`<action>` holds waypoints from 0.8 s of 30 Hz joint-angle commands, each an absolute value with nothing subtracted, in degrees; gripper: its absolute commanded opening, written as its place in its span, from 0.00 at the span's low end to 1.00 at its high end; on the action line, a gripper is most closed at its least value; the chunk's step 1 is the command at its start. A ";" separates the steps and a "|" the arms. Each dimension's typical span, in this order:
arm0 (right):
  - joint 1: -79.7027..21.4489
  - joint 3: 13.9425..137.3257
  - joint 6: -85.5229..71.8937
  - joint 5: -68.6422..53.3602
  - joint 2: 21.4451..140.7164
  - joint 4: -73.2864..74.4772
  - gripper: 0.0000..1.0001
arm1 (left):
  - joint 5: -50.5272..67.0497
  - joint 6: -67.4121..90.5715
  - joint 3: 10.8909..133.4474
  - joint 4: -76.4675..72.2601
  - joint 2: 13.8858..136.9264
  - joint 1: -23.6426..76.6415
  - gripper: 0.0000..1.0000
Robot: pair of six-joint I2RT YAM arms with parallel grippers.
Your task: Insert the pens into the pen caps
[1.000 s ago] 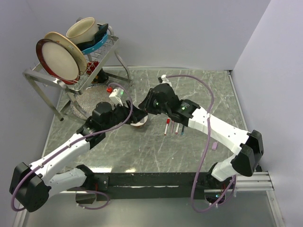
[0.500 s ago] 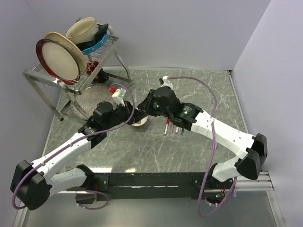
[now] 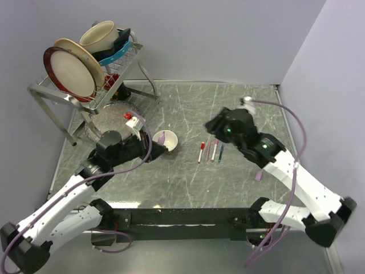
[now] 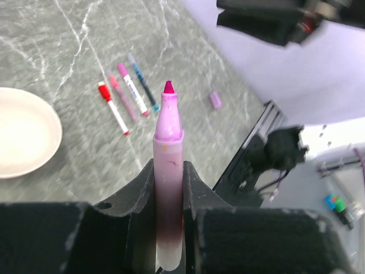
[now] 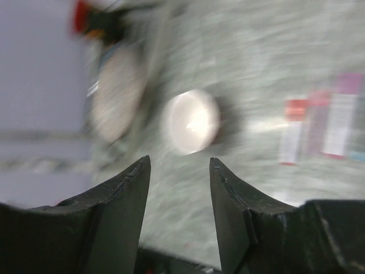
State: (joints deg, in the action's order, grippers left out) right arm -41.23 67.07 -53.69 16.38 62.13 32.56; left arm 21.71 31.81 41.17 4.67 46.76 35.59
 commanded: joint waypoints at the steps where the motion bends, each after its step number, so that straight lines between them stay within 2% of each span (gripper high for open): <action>1: -30.89 58.29 -56.16 22.41 55.65 42.62 0.54 | 23.73 23.65 42.10 12.92 41.23 35.51 0.01; 6: -20.14 48.54 -56.08 25.13 51.33 47.72 0.56 | 27.85 22.15 36.66 13.19 35.17 35.51 0.01; 8: -18.38 47.47 -54.07 24.61 50.98 46.68 0.52 | 29.87 22.42 36.12 11.69 33.41 35.51 0.01; 11: -18.81 47.37 -41.61 5.00 49.58 35.37 0.50 | 35.76 22.23 35.69 9.76 32.52 35.42 0.01; 12: -19.07 46.59 -36.09 -2.13 48.96 27.41 0.51 | 37.77 22.67 35.51 9.15 32.43 35.51 0.01; 13: -19.59 46.23 -34.47 -15.51 47.56 23.59 0.54 | 38.66 23.28 35.42 8.71 32.69 35.51 0.01; 16: -22.66 45.26 -32.35 -30.27 44.31 11.97 0.62 | 42.87 24.17 35.33 7.21 33.57 35.51 0.01; 24: -38.22 44.73 -32.34 -33.32 43.33 0.18 0.72 | 50.70 28.03 36.65 3.17 36.82 35.51 0.01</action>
